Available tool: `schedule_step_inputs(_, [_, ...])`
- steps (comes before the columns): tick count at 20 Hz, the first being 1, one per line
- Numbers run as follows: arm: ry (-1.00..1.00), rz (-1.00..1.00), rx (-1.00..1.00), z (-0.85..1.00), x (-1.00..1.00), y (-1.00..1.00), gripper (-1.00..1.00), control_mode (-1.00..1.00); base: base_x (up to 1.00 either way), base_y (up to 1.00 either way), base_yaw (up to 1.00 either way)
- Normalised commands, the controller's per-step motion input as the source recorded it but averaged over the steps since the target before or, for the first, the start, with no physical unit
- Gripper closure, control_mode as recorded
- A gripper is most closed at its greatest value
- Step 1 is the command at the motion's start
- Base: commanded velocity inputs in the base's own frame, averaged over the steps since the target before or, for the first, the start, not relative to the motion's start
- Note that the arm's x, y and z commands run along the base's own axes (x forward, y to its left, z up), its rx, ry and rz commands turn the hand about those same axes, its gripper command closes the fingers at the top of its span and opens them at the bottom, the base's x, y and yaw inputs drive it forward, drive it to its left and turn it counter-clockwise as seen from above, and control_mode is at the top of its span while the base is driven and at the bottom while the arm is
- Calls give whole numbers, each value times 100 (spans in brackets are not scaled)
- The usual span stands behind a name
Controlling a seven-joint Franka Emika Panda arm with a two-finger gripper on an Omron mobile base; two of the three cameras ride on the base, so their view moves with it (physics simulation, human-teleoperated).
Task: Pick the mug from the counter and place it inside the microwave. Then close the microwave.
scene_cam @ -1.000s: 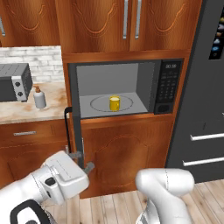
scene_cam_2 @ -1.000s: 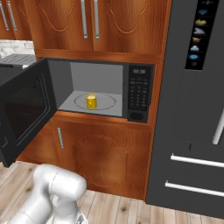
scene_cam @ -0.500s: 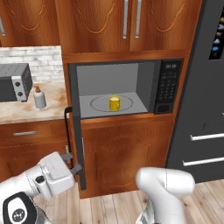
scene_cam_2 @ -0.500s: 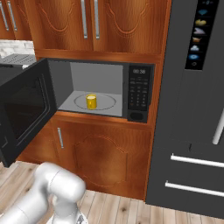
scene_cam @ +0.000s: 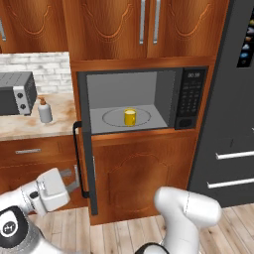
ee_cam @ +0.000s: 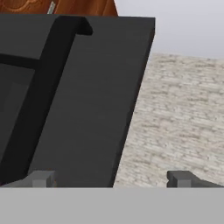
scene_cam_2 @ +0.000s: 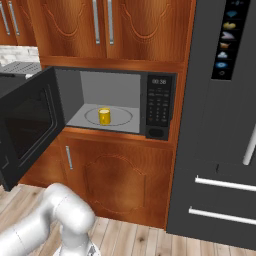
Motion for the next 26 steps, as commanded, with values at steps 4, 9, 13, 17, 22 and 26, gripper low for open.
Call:
schedule_step_inputs(4, [0, -3, 0, -7, 44, 32, -100, -100, 0, 0, 0])
schedule_step_inputs(9, [0, -3, 0, -22, 22, 16, -100, -100, 0, 0, 0])
schedule_step_inputs(13, [0, -4, 0, 0, 4, -4, -100, -100, 0, 0, 0])
schedule_step_inputs(17, [1, -1, 0, 4, 1, -34, -100, -100, 0, 0, 0])
schedule_step_inputs(22, [8, 0, 0, 1, 1, -61, -100, -100, 0, 0, 0])
schedule_step_inputs(26, [10, 7, 0, 0, 0, -62, -100, -100, 0, 0, 0])
